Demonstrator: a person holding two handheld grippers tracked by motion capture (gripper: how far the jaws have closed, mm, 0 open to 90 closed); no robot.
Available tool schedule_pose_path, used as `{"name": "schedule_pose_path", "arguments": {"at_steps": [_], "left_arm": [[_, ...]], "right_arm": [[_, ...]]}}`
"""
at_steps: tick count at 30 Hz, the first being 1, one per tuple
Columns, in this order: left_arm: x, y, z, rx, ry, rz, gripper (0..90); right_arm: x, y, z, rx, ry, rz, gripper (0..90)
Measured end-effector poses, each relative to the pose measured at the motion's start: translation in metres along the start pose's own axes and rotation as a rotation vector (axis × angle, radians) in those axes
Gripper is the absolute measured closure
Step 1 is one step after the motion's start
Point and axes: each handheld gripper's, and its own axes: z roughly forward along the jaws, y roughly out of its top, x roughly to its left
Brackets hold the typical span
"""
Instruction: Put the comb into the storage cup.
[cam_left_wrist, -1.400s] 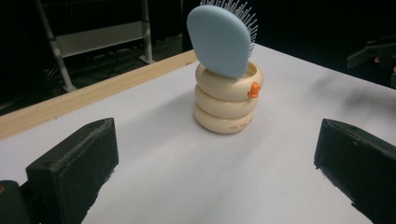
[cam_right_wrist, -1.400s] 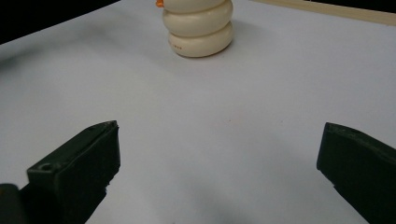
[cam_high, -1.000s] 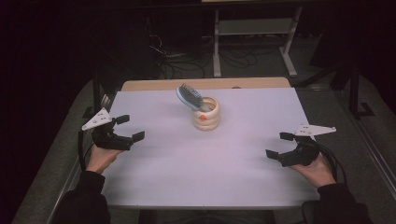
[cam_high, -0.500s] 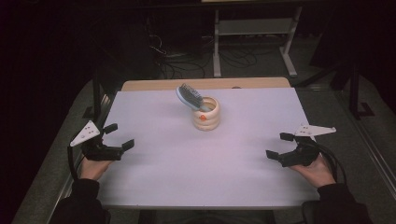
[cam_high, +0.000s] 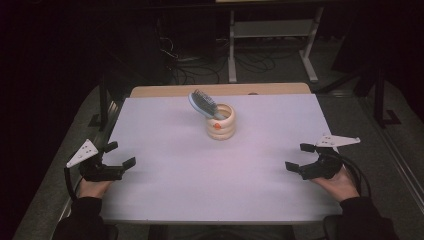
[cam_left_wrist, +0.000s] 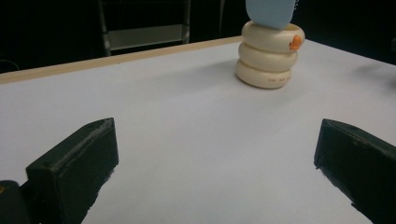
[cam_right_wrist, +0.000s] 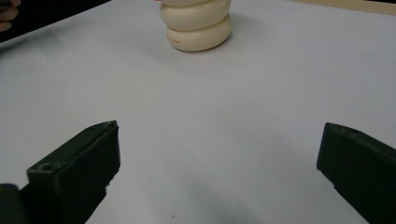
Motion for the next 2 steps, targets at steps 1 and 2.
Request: {"name": "schedule_pose_path", "arguments": {"at_steps": [1,2], "left_arm": [[0.0005,-0.0008,-0.0009,0.000,0.004,0.002,0.0],[0.0010,-0.0012,-0.0015,-0.004,0.004,-0.001,0.0]], "right_arm": [[-0.0002,-0.0003,0.0003,0.002,-0.001,0.002,0.0],[-0.0009,-0.0007,0.0007,0.002,-0.001,0.002,0.0]]}}
